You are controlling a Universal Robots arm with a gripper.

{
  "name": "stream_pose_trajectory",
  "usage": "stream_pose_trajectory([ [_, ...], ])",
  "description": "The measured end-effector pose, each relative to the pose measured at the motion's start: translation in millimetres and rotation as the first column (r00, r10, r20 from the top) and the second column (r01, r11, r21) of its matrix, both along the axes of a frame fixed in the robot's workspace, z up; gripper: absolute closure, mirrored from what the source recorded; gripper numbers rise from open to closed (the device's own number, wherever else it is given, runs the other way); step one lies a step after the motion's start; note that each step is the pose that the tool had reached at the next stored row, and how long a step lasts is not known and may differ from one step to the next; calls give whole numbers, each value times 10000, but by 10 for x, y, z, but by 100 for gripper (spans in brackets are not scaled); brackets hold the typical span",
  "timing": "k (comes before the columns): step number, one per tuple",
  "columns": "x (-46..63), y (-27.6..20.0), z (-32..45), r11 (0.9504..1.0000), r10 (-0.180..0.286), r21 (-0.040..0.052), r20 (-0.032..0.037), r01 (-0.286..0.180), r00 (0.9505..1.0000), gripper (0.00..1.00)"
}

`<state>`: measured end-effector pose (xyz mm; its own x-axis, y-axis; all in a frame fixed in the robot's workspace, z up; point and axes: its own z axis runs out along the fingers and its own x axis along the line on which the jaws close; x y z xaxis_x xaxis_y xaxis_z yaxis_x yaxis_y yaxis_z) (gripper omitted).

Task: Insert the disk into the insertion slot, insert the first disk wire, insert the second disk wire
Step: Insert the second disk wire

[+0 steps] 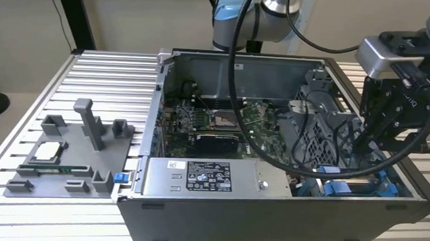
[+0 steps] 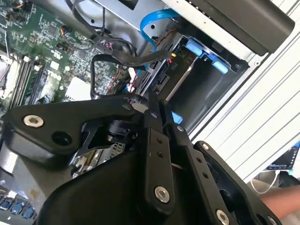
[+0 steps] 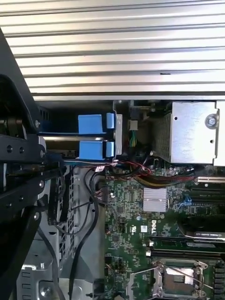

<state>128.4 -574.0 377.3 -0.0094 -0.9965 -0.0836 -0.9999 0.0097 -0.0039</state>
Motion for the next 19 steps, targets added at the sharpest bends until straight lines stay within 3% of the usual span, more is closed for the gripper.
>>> stream_pose_trajectory([
  [4, -1, -2, -40, 9999, 157, -16, 53, -157, 9999, 100],
  [13, 0, -30, -96, 9994, 347, -89, 344, -344, 9988, 100],
  [19, -1, -40, -146, 9992, 351, -223, 495, -341, 9982, 100],
])
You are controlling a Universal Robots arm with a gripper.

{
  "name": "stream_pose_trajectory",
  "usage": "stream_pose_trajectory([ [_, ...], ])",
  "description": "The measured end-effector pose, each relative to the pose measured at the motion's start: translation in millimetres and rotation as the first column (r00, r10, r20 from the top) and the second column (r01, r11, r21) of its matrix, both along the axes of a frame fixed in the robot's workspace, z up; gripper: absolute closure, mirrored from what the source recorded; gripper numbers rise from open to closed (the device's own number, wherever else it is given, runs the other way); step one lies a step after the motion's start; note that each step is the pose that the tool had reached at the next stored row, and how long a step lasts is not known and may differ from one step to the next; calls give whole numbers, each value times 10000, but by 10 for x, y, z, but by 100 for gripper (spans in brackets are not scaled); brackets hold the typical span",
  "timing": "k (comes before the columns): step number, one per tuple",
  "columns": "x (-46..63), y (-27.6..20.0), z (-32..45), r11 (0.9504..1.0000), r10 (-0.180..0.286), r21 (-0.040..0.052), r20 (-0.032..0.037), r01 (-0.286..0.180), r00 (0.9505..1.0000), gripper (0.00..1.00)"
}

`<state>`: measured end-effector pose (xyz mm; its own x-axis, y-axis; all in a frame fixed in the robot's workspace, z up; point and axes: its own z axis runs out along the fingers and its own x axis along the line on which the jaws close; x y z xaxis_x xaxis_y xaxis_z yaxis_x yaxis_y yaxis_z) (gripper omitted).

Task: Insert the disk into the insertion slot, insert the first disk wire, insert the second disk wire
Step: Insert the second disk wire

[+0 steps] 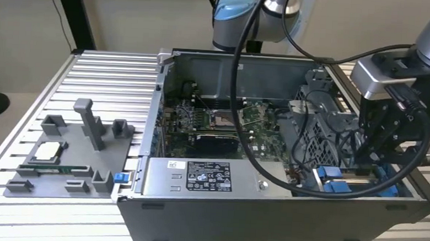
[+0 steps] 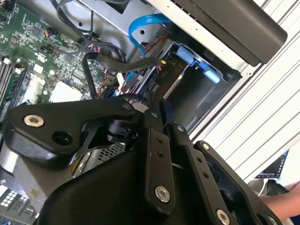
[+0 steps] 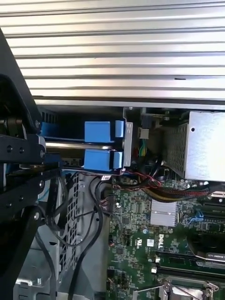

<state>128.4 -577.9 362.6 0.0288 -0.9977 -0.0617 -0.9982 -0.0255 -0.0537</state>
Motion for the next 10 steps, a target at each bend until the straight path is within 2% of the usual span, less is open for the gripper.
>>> stream_pose_trajectory([
  [4, 0, 0, -37, 9999, 0, -172, 45, 1, 10000, 100],
  [10, 0, 0, -36, 9998, 0, -176, 45, 0, 10000, 100],
])
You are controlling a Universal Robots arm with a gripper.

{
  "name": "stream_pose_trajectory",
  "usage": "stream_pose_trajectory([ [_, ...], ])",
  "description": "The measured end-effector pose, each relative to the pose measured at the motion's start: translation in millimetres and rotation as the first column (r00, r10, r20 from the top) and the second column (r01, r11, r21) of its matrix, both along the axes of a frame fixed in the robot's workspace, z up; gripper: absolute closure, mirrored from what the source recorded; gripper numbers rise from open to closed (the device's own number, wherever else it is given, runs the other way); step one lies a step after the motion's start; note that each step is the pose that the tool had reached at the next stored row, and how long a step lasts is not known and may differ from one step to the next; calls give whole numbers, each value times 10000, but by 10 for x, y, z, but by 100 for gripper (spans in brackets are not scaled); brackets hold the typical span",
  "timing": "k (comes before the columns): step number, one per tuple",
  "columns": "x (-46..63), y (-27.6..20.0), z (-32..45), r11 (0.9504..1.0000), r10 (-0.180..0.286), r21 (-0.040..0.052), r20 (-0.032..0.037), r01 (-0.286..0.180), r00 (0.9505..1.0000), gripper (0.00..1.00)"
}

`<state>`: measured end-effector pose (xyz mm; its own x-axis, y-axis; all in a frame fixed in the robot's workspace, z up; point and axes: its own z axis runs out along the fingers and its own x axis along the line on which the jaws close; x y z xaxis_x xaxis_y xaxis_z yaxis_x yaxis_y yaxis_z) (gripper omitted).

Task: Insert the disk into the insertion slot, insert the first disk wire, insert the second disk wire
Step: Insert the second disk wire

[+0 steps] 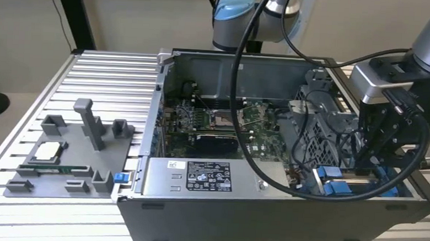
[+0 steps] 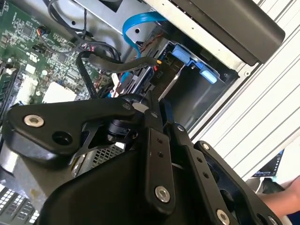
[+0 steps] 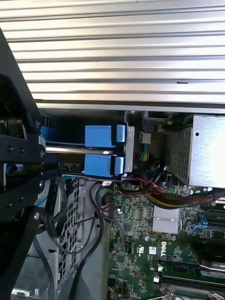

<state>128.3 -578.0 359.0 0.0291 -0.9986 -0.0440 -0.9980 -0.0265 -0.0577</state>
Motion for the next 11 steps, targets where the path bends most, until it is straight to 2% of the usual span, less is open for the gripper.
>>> stream_pose_trajectory([
  [6, 0, 30, -5, 10000, 0, 1, 0, 0, 10000, 100],
  [11, 21, 31, -26, 10000, 0, 5, 0, 0, 10000, 100],
])
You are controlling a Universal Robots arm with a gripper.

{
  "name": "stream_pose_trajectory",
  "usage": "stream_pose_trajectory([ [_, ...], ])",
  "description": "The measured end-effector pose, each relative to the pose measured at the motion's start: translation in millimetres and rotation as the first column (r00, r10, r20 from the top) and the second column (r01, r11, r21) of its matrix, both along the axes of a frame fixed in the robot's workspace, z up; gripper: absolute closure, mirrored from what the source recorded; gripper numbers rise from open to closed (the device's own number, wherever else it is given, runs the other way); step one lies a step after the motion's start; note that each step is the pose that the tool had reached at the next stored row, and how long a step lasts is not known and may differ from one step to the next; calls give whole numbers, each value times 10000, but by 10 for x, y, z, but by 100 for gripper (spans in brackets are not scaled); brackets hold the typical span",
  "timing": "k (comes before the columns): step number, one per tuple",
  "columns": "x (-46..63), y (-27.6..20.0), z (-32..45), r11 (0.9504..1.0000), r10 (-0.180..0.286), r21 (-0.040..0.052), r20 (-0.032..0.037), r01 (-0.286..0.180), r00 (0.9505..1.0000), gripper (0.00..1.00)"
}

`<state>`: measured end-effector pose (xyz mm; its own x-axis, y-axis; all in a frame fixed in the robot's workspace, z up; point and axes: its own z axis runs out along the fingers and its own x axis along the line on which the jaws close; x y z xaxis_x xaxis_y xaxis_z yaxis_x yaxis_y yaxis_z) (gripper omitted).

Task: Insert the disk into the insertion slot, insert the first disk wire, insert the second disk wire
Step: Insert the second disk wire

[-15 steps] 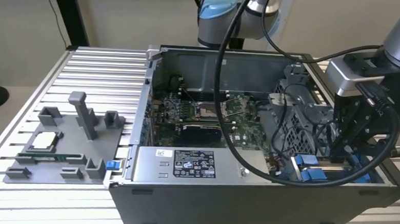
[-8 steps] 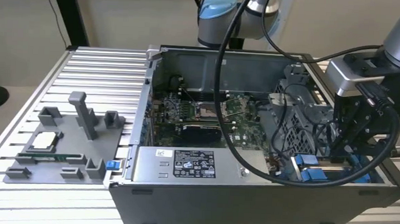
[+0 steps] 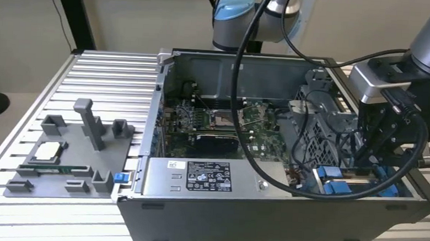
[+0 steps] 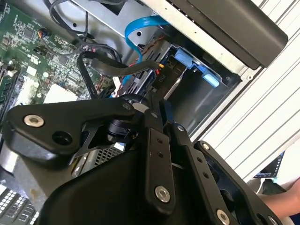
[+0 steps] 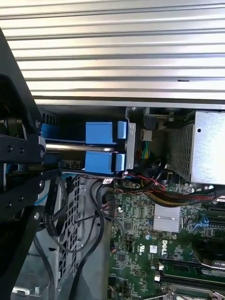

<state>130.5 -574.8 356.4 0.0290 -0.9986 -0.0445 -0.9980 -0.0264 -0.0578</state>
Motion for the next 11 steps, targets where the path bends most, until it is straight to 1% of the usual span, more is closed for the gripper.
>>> stream_pose_trajectory([
  [6, 11, 4, -19, 10000, 0, 2, 2, 0, 10000, 100],
  [11, 11, 23, -30, 10000, 0, 0, 3, 0, 10000, 100],
])
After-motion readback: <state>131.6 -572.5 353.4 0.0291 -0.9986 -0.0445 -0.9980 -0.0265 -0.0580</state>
